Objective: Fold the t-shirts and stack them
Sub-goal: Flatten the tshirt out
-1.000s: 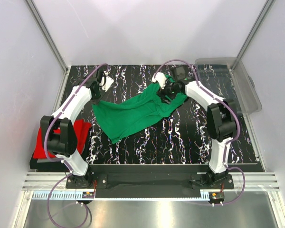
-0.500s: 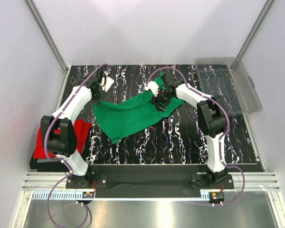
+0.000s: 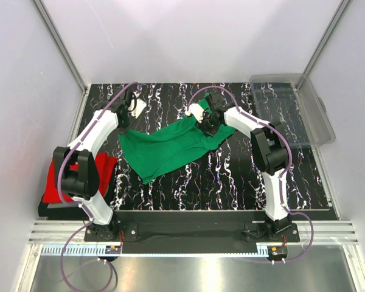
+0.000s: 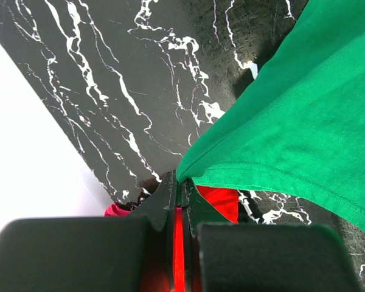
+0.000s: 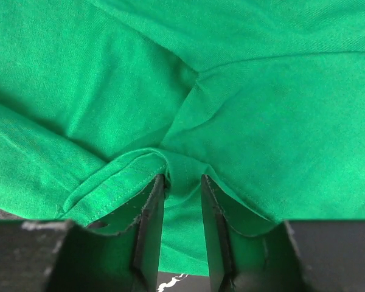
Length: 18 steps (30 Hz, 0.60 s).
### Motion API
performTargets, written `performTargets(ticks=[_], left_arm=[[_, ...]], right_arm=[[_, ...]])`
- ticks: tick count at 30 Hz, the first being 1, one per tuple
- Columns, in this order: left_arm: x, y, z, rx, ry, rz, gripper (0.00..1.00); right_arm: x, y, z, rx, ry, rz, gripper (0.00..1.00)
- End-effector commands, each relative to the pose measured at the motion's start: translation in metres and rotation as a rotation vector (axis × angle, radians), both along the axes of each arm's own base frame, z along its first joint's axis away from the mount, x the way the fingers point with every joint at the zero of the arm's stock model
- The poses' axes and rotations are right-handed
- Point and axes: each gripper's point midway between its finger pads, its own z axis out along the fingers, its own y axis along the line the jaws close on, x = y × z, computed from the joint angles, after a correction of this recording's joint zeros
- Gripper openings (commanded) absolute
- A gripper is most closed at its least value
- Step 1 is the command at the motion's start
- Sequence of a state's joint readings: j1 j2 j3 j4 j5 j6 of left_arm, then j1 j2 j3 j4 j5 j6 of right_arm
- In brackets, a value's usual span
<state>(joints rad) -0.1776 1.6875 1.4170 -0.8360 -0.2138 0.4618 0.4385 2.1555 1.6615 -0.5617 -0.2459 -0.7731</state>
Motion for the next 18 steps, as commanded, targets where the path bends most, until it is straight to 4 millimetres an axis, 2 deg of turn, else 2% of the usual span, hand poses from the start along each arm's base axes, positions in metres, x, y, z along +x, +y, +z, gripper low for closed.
performTargets(ticks=[1,2,4,5,6,8,9,10,11,12,13,14,15,17,18], left_arm=[[0.014,-0.006,0.008,-0.02,-0.044,0.002,0.0],[0.015,-0.006,0.008,-0.022,-0.043,0.001,0.0],[0.017,-0.007,0.009,-0.025,-0.047,0.0,0.0],[0.017,-0.007,0.008,-0.025,-0.045,-0.002,0.0],[0.017,-0.007,0.009,-0.024,-0.047,-0.005,0.0],[0.018,-0.007,0.01,-0.021,-0.05,-0.008,0.0],[0.018,-0.006,0.008,-0.02,-0.047,-0.008,0.0],[0.018,-0.006,0.007,-0.02,-0.045,-0.011,0.0],[0.019,-0.006,0.006,-0.018,-0.044,-0.014,0.0],[0.02,-0.007,0.006,-0.018,-0.05,-0.015,0.0],[0.02,-0.007,0.004,-0.018,-0.047,-0.017,0.0],[0.02,-0.007,0.003,-0.021,-0.046,-0.019,0.0],[0.022,-0.008,0.002,-0.022,-0.051,-0.019,0.0],[0.024,-0.008,0.003,-0.023,-0.058,-0.022,0.0],[0.026,-0.008,0.003,-0.022,-0.063,-0.026,0.0]], right_arm=[[0.006,0.002,0.01,-0.007,-0.049,0.004,0.37],[0.005,0.002,0.009,-0.007,-0.043,0.0,0.26],[0.004,0.0,0.014,-0.007,-0.051,-0.003,0.13],[0.003,0.0,0.015,-0.009,-0.052,-0.009,0.1],[0.004,-0.002,0.028,-0.004,-0.076,-0.016,0.07],[-0.003,-0.01,0.038,-0.018,-0.096,-0.026,0.07],[-0.005,-0.013,0.063,-0.005,-0.142,-0.031,0.06],[-0.009,-0.018,0.071,-0.011,-0.157,-0.038,0.06],[-0.021,-0.024,0.071,-0.019,-0.148,-0.041,0.06],[-0.029,-0.028,0.098,0.003,-0.194,-0.044,0.06],[-0.042,-0.034,0.101,-0.003,-0.178,-0.04,0.06],[-0.059,-0.041,0.096,-0.017,-0.149,-0.035,0.06],[-0.073,-0.047,0.114,0.0,-0.165,-0.043,0.07],[-0.112,-0.061,0.099,-0.029,-0.055,-0.038,0.09],[-0.132,-0.069,0.103,-0.037,-0.026,-0.035,0.11]])
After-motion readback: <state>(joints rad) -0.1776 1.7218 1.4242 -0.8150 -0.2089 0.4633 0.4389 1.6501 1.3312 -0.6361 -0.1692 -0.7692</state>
